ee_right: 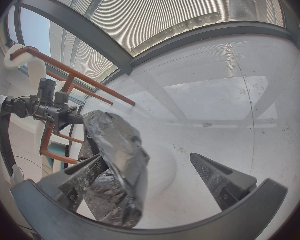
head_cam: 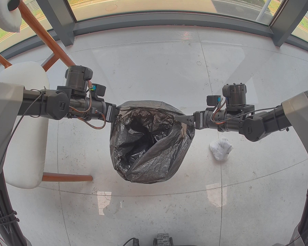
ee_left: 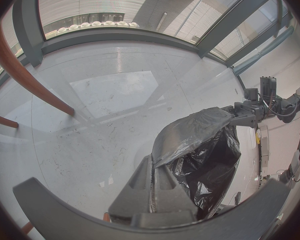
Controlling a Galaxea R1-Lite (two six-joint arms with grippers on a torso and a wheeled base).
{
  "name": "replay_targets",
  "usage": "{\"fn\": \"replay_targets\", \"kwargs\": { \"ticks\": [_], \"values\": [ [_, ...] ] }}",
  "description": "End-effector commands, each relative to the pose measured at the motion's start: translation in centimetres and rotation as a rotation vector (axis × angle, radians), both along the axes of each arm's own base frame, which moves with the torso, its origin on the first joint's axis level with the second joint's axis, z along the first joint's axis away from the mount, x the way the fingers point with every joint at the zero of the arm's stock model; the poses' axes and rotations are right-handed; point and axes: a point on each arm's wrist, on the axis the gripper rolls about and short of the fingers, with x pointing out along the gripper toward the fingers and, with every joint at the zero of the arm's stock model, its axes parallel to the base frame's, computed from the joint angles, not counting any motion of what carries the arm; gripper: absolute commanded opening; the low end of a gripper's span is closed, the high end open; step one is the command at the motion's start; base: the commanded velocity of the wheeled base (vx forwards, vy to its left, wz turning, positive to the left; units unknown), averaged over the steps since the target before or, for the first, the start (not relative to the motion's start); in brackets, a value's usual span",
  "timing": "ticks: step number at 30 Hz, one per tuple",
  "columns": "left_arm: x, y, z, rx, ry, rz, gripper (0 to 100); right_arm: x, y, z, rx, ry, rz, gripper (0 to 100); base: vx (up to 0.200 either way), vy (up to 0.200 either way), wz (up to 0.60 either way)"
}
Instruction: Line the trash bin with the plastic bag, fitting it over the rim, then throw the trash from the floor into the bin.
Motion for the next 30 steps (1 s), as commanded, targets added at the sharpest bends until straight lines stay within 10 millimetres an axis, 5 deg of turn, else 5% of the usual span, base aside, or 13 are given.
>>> {"fn": "replay_targets", "kwargs": {
  "ticks": [1, 9, 30],
  "values": [
    [0.1, 0.0, -0.1, 0.001, 0.002, -0.002, 0, 2.1, -0.7, -1.2, 0.004, -0.001, -0.032, 100, 0.000, 0.000, 0.00],
    [1.1, -0.3, -1.0, -0.001, 0.004, -0.003, 0, 3.9, -1.7, -1.5, 0.060, 0.019, -0.089, 100, 0.000, 0.000, 0.00],
    [2.1, -0.3, -3.3, 0.010, 0.050, 0.006, 0, 4.6, -1.3, -3.5, 0.051, 0.040, -0.097, 100, 0.000, 0.000, 0.00]
  ]
}}
